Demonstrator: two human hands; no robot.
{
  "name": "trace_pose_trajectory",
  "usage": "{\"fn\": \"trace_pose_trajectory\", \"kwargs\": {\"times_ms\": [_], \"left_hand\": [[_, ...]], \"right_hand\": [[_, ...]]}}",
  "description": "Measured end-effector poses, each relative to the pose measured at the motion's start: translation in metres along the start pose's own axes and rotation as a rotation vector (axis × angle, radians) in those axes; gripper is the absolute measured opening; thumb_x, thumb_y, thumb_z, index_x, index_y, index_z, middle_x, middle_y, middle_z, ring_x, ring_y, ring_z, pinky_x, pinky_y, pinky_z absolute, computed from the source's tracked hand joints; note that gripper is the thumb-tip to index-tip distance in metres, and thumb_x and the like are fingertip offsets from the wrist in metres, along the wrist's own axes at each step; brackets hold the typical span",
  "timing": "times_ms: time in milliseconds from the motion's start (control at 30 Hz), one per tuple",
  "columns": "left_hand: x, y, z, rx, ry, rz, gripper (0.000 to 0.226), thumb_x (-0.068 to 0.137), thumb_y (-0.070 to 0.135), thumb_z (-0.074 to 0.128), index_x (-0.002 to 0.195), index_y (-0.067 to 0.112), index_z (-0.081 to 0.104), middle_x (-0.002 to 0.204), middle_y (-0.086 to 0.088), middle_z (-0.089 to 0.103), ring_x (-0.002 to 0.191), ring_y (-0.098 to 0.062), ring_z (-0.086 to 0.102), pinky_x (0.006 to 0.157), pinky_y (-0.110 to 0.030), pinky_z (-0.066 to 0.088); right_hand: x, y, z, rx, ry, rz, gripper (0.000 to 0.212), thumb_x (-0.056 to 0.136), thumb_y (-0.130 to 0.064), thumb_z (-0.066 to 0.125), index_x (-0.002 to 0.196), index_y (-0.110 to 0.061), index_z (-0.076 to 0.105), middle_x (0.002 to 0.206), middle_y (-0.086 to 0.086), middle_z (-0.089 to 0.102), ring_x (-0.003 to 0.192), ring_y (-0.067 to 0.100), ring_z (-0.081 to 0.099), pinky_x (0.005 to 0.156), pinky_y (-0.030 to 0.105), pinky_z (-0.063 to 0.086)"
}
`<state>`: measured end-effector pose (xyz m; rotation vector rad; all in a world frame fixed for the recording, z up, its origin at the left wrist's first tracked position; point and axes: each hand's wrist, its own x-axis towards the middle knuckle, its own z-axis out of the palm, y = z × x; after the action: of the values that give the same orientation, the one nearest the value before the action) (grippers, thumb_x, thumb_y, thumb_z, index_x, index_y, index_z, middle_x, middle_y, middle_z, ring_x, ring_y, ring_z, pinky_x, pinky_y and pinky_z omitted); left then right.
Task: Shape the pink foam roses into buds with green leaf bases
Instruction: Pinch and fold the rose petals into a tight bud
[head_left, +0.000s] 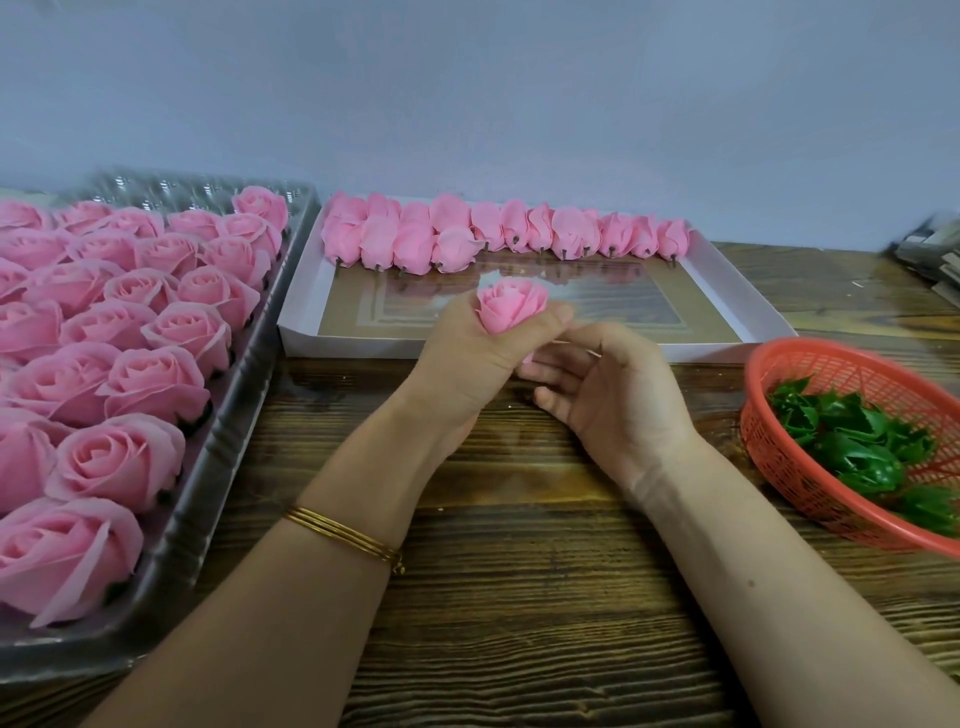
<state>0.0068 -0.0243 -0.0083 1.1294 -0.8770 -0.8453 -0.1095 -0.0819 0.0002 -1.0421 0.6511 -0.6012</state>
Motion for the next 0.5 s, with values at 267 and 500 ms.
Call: {"fn": "trace_pose_trajectory", "kwargs": {"times_ms": [267, 500], "left_hand": [[-0.003, 0.000, 0.009, 0.262, 0.035, 0.149, 0.027, 0.083, 0.002, 0.072, 0.066, 0.015, 0.057, 0.056, 0.016, 0.056, 0.054, 0.004, 0.052, 0.053, -0.011, 0.040], [-0.005, -0.004, 0.011, 0.394, -0.010, 0.141, 0.016, 0.083, 0.012, 0.074, 0.081, 0.002, 0.062, 0.073, -0.011, 0.065, 0.069, -0.012, 0.058, 0.064, -0.038, 0.050]], "right_hand": [[-0.001, -0.001, 0.003, -0.074, 0.177, -0.199, 0.029, 0.077, -0.032, 0.068, 0.094, -0.011, 0.059, 0.072, -0.001, 0.055, 0.064, 0.008, 0.050, 0.061, 0.026, 0.036], [-0.002, 0.003, 0.005, -0.082, 0.129, -0.208, 0.029, 0.084, -0.013, 0.069, 0.108, 0.002, 0.063, 0.092, 0.014, 0.066, 0.084, 0.019, 0.065, 0.070, 0.027, 0.053]]}}
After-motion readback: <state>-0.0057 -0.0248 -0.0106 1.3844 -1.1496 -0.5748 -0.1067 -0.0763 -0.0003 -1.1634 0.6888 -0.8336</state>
